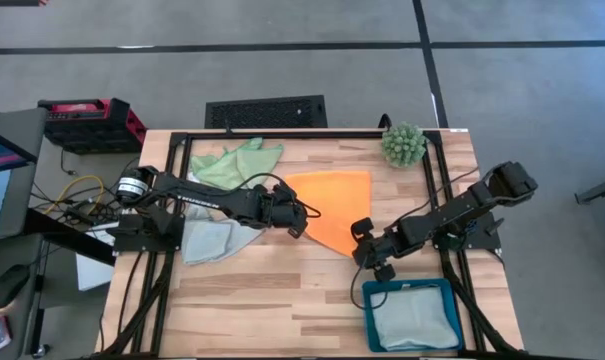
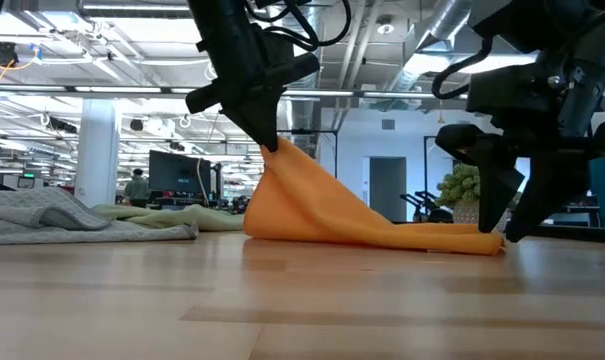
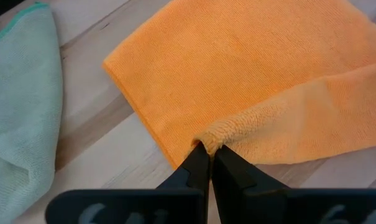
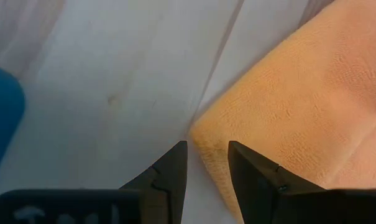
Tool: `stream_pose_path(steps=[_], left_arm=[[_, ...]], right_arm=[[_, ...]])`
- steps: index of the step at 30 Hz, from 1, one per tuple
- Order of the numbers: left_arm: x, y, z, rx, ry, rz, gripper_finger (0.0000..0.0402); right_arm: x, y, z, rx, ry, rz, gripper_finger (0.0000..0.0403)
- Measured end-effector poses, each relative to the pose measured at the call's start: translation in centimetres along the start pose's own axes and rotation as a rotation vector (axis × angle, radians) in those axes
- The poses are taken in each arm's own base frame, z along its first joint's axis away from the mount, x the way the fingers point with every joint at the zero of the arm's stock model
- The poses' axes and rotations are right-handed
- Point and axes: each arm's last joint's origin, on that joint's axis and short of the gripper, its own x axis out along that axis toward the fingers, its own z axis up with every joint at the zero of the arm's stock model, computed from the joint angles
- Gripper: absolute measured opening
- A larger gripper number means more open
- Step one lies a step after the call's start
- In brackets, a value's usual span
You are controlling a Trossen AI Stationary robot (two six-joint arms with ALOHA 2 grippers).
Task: Fold microfiber towels
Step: Fold the orange towel
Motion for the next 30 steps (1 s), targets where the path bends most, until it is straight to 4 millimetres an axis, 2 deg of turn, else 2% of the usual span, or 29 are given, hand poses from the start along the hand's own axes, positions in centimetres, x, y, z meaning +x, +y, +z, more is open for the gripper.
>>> stream_pose_path(steps=[7, 21, 25, 30], left_arm=[[0.00, 0.00, 0.00, 0.000, 0.000, 0.000, 0.0000], [0.00, -0.04, -0.05, 0.002, 0.016, -0.013, 0.0000], [0.00, -0.04, -0.05, 0.002, 0.017, -0.014, 0.0000], [-0.01, -0.06, -0.07, 0.002, 0.018, -0.015, 0.0000]], right_arm=[[-0.01, -0.10, -0.06, -0.001, 0.011, -0.033, 0.0138], [0.04, -0.09, -0.08, -0.001, 0.012, -0.029, 0.0110], [0.06, -0.08, -0.12, -0.002, 0.014, -0.028, 0.0082], [0.08, -0.07, -0.16, -0.004, 0.018, -0.028, 0.0029]])
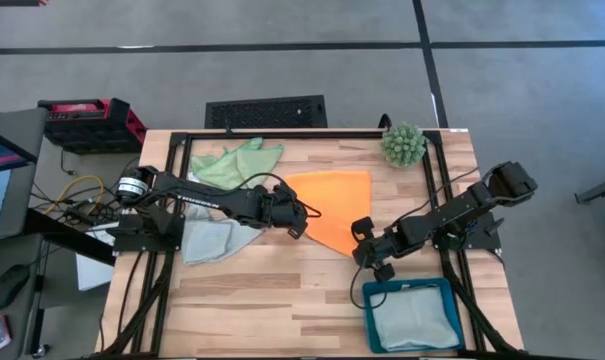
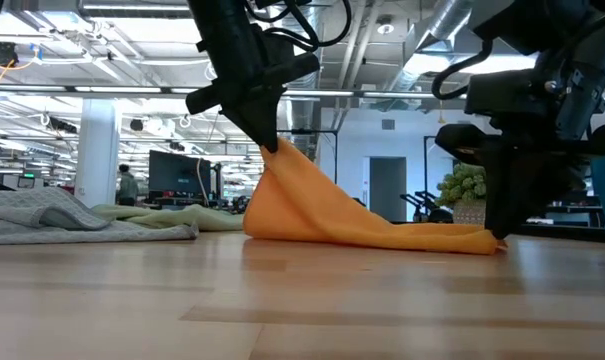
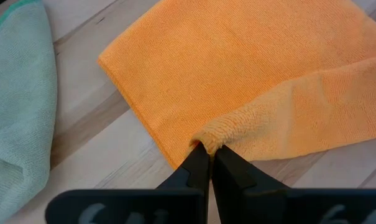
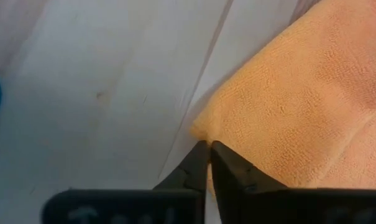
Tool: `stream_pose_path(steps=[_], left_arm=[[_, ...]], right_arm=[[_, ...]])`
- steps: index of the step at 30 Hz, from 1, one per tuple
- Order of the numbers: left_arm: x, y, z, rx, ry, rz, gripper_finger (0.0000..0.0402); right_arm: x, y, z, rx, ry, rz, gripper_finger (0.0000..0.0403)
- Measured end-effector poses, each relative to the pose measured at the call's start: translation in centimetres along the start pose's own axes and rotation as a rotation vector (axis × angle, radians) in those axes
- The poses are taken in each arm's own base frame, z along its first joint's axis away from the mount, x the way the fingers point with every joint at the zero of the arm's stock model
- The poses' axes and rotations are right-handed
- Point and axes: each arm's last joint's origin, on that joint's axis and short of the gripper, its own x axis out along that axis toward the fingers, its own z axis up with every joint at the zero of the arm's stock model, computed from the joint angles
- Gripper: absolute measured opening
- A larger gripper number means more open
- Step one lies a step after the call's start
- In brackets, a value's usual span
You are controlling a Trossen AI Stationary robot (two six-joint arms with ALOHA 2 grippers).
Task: Fold microfiber towels
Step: Fold the orange towel
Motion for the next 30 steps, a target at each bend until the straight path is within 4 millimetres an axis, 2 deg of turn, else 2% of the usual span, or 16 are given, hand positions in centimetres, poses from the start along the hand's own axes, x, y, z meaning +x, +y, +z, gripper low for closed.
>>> stream_pose_path(steps=[3, 9, 15, 24, 30], left_arm=[[0.0, 0.0, 0.0, 0.000, 0.004, -0.003, 0.0000], [-0.2, -0.2, -0.3, 0.008, 0.004, -0.012, 0.0000], [-1.4, -0.4, -0.5, 0.022, -0.013, -0.038, 0.0000], [-3.3, -0.3, -0.4, 0.003, -0.103, -0.027, 0.0000], [-2.7, 0.3, 0.3, -0.024, -0.131, 0.018, 0.0000]], right_arm=[[0.0, 0.0, 0.0, -0.002, 0.003, 0.000, 0.0007], [-0.3, -0.2, -0.1, 0.002, 0.008, -0.068, 0.0004], [-2.1, -1.0, 1.0, 0.047, -0.037, -0.171, 0.0003], [-4.6, -2.8, 0.3, 0.211, -0.047, -0.392, 0.0001], [-5.3, -4.8, -0.7, 0.356, -0.005, -0.548, 0.0001]])
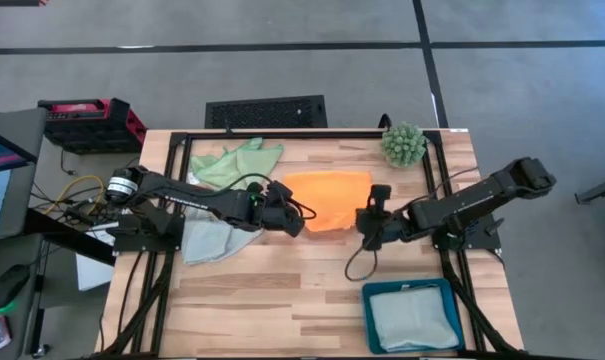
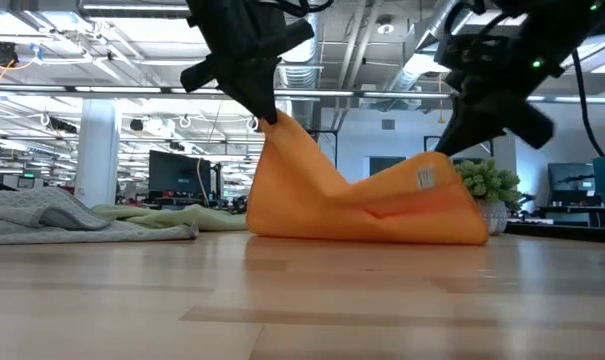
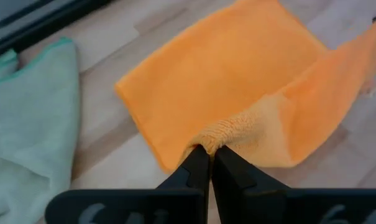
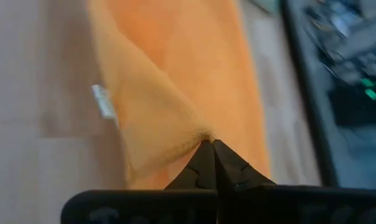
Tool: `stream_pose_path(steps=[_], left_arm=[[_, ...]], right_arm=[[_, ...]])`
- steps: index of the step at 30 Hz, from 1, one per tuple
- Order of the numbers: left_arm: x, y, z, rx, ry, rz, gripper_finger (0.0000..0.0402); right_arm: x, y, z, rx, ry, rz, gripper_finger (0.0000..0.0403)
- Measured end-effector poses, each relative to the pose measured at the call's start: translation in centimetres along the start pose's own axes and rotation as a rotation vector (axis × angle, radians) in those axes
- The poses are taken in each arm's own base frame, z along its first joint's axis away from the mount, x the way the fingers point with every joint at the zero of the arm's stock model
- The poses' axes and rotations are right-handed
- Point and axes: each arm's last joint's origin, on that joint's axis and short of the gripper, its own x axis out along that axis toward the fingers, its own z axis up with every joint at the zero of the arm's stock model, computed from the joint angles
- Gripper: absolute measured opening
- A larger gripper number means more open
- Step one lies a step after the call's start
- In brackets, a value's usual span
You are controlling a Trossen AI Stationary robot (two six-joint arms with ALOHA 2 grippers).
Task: Fold microfiber towels
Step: Fold the orange towel
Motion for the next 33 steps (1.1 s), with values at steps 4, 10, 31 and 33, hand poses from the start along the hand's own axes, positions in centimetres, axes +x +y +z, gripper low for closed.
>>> stream_pose_path(steps=[4, 10, 31, 33], left_arm=[[0.5, 0.4, 0.4, 0.008, -0.045, 0.057, 0.0000], [1.3, 1.2, 1.2, 0.024, -0.058, 0.101, 0.0000], [7.1, 3.9, 2.2, 0.071, -0.013, 0.200, 0.0000], [7.6, 3.8, 2.3, 0.070, -0.014, 0.195, 0.0000]], right_arm=[[1.2, -1.6, -0.3, 0.063, 0.066, -0.068, 0.0001], [3.0, -4.4, -1.0, 0.143, 0.161, -0.178, 0.0000], [5.7, -7.9, -3.1, 0.256, 0.300, -0.168, 0.0000], [5.8, -7.9, -3.3, 0.245, 0.307, -0.167, 0.0000]])
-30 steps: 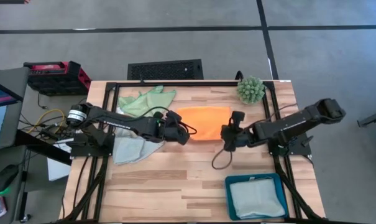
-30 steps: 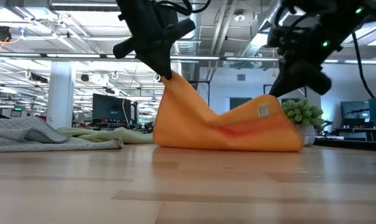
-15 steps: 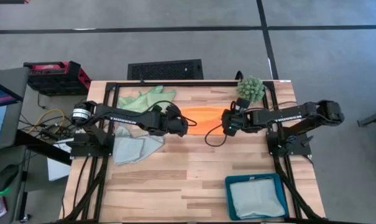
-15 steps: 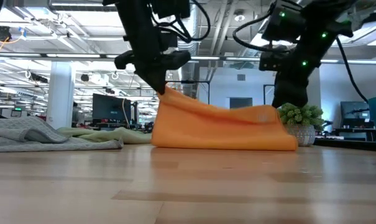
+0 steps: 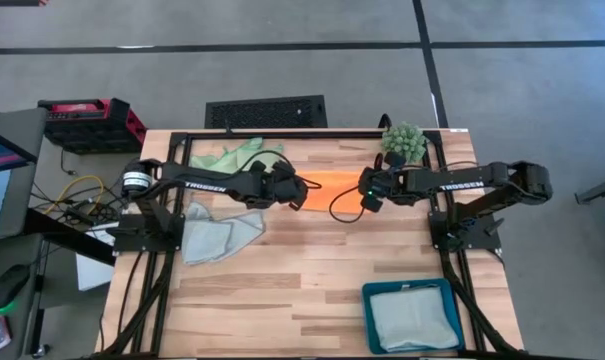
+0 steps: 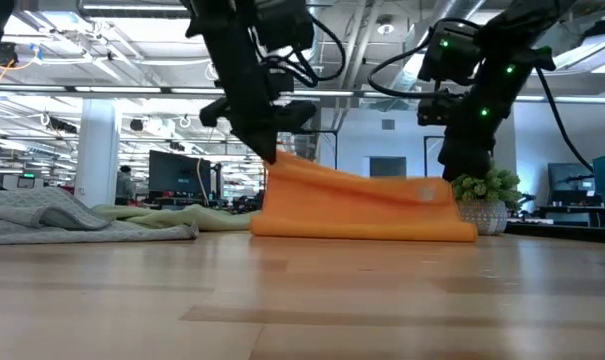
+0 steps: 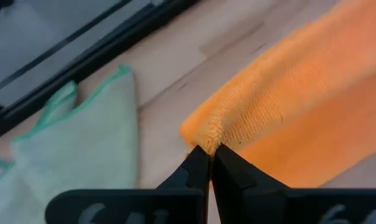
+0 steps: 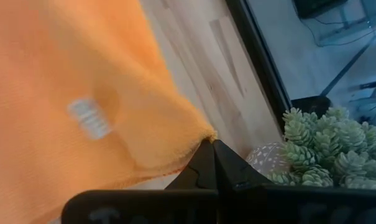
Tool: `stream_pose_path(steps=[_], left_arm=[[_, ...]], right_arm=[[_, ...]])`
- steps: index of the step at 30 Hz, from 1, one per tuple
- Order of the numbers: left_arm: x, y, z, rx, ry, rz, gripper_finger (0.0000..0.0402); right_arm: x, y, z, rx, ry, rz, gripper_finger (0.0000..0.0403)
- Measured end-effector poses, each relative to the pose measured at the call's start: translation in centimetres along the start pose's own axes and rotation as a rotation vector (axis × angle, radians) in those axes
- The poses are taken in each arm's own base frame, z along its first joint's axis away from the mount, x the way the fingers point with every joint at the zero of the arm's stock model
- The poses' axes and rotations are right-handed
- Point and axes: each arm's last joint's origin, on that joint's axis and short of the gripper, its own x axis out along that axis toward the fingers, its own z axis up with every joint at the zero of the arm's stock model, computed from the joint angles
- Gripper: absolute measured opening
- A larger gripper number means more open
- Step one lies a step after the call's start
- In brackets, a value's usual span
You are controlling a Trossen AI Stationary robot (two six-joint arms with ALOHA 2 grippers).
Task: Fold microfiber towels
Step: Fold the orange towel
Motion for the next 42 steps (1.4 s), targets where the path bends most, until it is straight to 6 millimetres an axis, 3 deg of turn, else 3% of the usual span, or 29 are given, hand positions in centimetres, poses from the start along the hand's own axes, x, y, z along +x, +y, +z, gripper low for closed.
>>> stream_pose_path(steps=[15, 23, 37, 42], left_arm=[[1.0, 0.6, 0.5, -0.025, 0.018, -0.009, 0.0000], [1.2, 0.8, 0.7, -0.008, 0.007, 0.007, 0.0005], [2.4, 2.1, 1.8, 0.001, 0.001, 0.030, 0.0115], [2.4, 1.3, 2.2, 0.053, 0.021, -0.137, 0.0136]], right_arm=[[0.8, -0.9, 0.0, 0.049, 0.025, 0.056, 0.0007], [0.8, -0.9, 0.2, 0.059, 0.005, 0.064, 0.0040], [0.8, -0.9, 0.6, 0.079, -0.031, 0.076, 0.0138], [0.7, -0.9, 0.6, 0.088, -0.033, 0.076, 0.0182]])
